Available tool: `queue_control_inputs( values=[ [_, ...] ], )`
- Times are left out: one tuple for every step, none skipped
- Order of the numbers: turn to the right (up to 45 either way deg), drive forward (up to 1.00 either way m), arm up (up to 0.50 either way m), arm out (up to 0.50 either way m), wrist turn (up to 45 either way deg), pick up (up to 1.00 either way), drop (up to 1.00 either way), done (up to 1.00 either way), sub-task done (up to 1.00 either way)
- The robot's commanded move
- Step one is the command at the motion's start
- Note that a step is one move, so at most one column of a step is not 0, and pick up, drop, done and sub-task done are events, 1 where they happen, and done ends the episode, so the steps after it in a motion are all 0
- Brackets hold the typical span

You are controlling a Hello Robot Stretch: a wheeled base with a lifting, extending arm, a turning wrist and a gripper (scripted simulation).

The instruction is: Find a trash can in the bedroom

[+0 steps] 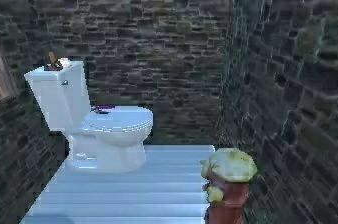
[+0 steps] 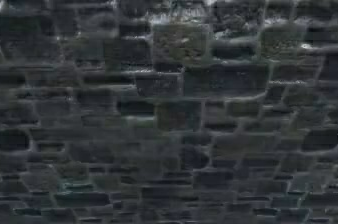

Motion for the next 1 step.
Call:
queue_control_inputs(
  values=[
    [45.0,0.00,0.00,0.00,0.0,0.00,0.00,0.00,0.00]
  ],
)
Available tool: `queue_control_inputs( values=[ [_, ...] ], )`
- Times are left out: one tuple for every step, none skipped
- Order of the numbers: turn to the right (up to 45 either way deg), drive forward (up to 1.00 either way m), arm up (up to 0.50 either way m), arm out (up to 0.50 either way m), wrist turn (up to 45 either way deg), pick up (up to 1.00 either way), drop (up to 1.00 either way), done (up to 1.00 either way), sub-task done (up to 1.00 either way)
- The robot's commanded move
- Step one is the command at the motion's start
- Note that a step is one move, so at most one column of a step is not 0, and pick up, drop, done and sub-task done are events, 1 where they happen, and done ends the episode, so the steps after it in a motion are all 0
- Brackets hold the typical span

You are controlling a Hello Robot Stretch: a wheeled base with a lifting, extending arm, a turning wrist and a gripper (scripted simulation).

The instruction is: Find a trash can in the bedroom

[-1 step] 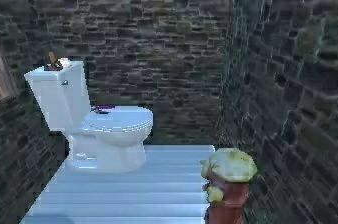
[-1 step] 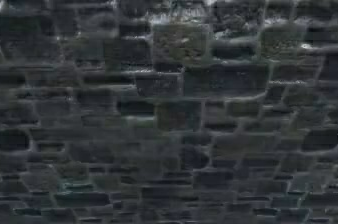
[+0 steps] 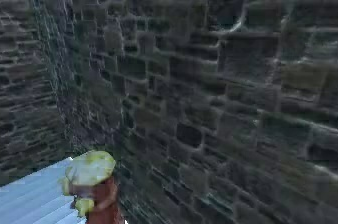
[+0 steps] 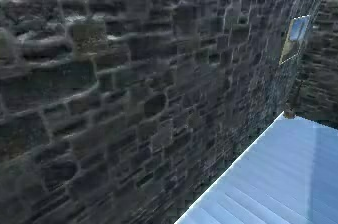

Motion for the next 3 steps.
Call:
queue_control_inputs(
  values=[
    [45.0,0.00,0.00,0.00,0.0,0.00,0.00,0.00,0.00],
    [45.0,0.00,0.00,0.00,0.0,0.00,0.00,0.00,0.00],
    [33.0,0.00,0.00,0.00,0.0,0.00,0.00,0.00,0.00]
  ],
)
